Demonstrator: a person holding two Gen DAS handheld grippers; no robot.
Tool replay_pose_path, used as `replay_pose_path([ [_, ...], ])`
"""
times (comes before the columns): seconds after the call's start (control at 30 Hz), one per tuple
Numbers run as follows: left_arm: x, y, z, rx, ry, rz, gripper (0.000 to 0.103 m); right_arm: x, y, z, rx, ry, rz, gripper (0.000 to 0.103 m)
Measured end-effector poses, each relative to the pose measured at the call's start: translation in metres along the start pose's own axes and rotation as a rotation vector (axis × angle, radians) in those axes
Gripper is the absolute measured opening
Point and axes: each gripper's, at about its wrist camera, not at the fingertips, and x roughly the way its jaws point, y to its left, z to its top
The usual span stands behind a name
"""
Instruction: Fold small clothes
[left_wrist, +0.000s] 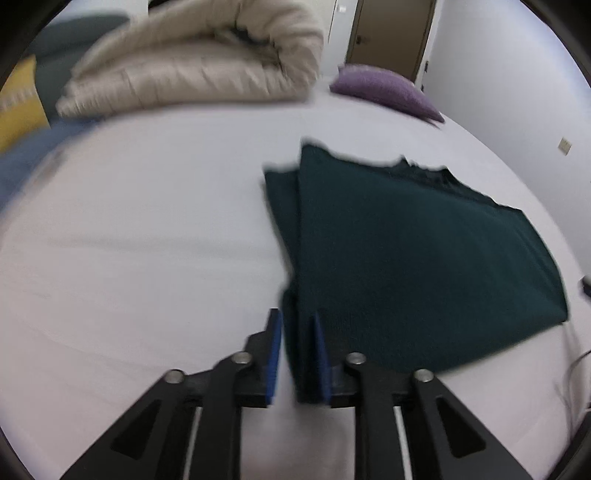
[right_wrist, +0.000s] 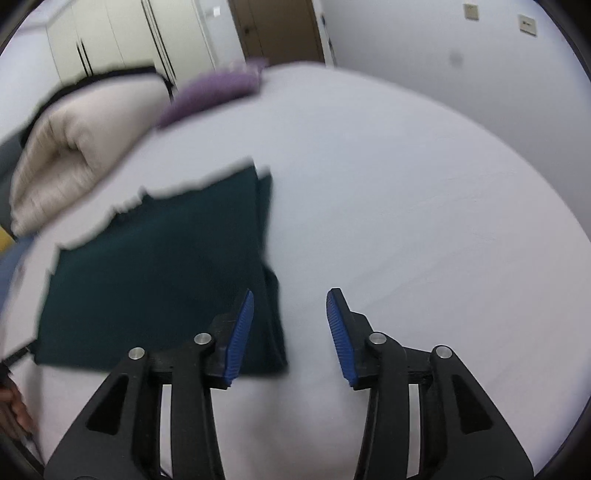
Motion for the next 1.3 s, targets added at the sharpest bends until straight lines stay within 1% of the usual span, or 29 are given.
replay_pose_path([
  [0.03,-0.006,-0.004,0.006,0.008,-0.026,0.013,0.022,-0.003,0.004,0.005,-0.002,-0.009,0.032,0.04],
  [0.13,-0.008,-0.025,0.025,0.031,-0.061,-0.023,0.03,0.011,0.033,0.023,-0.017,0.026,0.194,0.041],
  [0.17,-0.005,-0.036,0.032,0.058,-0.073,-0.02,0.034,0.021,0.044,0.027,-0.017,0.047,0.246,0.041],
  [0.2,0.003,-0.051,0.043,0.097,-0.094,-0.019,0.037,0.035,0.058,0.031,-0.016,0.075,0.302,0.041],
  [0.23,0.01,-0.062,0.052,0.116,-0.104,-0.022,0.039,0.052,0.073,0.034,-0.016,0.101,0.351,0.041],
  [0.3,0.027,-0.081,0.072,0.146,-0.118,-0.03,0.039,0.09,0.103,0.038,-0.022,0.168,0.408,0.041],
  [0.37,0.046,-0.1,0.088,0.194,-0.14,-0.021,0.041,0.118,0.127,0.039,-0.018,0.214,0.439,0.041],
  [0.43,0.072,-0.109,0.099,0.223,-0.13,0.011,0.041,0.15,0.144,0.044,-0.007,0.259,0.482,0.041],
  [0.47,0.086,-0.108,0.1,0.219,-0.104,0.021,0.041,0.164,0.148,0.046,0.002,0.276,0.486,0.04],
  [0.5,0.103,-0.102,0.101,0.198,-0.056,0.036,0.041,0.173,0.152,0.046,0.009,0.283,0.491,0.04],
  [0.53,0.117,-0.091,0.098,0.156,-0.018,0.035,0.041,0.183,0.151,0.049,0.022,0.278,0.506,0.04],
  [0.57,0.121,-0.08,0.094,0.11,-0.014,0.013,0.041,0.189,0.148,0.054,0.041,0.263,0.522,0.04],
  [0.63,0.12,-0.063,0.09,0.04,-0.022,-0.051,0.041,0.205,0.14,0.064,0.067,0.256,0.511,0.04],
  [0.67,0.119,-0.059,0.089,0.027,-0.023,-0.064,0.038,0.209,0.133,0.069,0.077,0.246,0.494,0.04],
  [0.7,0.118,-0.055,0.087,0.017,-0.026,-0.069,0.037,0.216,0.124,0.074,0.087,0.236,0.475,0.039],
  [0.77,0.113,-0.049,0.08,0.005,-0.044,-0.068,0.031,0.221,0.105,0.083,0.122,0.214,0.44,0.031],
  [0.83,0.106,-0.042,0.073,-0.021,-0.063,-0.05,0.027,0.218,0.082,0.094,0.154,0.161,0.365,0.031],
  [0.9,0.101,-0.032,0.067,-0.068,-0.079,-0.016,0.027,0.207,0.054,0.103,0.2,0.103,0.283,0.034],
  [0.93,0.099,-0.025,0.064,-0.104,-0.083,-0.021,0.026,0.199,0.037,0.105,0.231,0.069,0.23,0.035],
  [1.0,0.091,-0.016,0.057,-0.141,-0.084,-0.044,0.026,0.184,0.014,0.104,0.268,0.041,0.21,0.038],
  [1.03,0.087,-0.013,0.056,-0.149,-0.08,-0.054,0.026,0.175,0.006,0.101,0.273,0.033,0.186,0.043],
  [1.07,0.082,-0.013,0.055,-0.154,-0.078,-0.062,0.029,0.166,0.001,0.097,0.263,0.02,0.177,0.045],
  [1.1,0.072,-0.012,0.052,-0.158,-0.084,-0.073,0.033,0.155,-0.003,0.091,0.246,0.003,0.173,0.047],
  [1.17,0.052,-0.009,0.05,-0.162,-0.139,-0.074,0.06,0.132,-0.008,0.079,0.206,-0.029,0.15,0.053],
  [1.2,0.044,-0.006,0.05,-0.166,-0.17,-0.049,0.065,0.125,-0.008,0.074,0.192,-0.043,0.146,0.055],
  [1.23,0.038,-0.003,0.051,-0.167,-0.182,-0.024,0.067,0.118,-0.009,0.068,0.176,-0.053,0.145,0.058],
  [1.3,0.044,-0.001,0.06,-0.161,-0.15,-0.035,0.067,0.112,-0.005,0.059,0.141,-0.044,0.156,0.059],
])
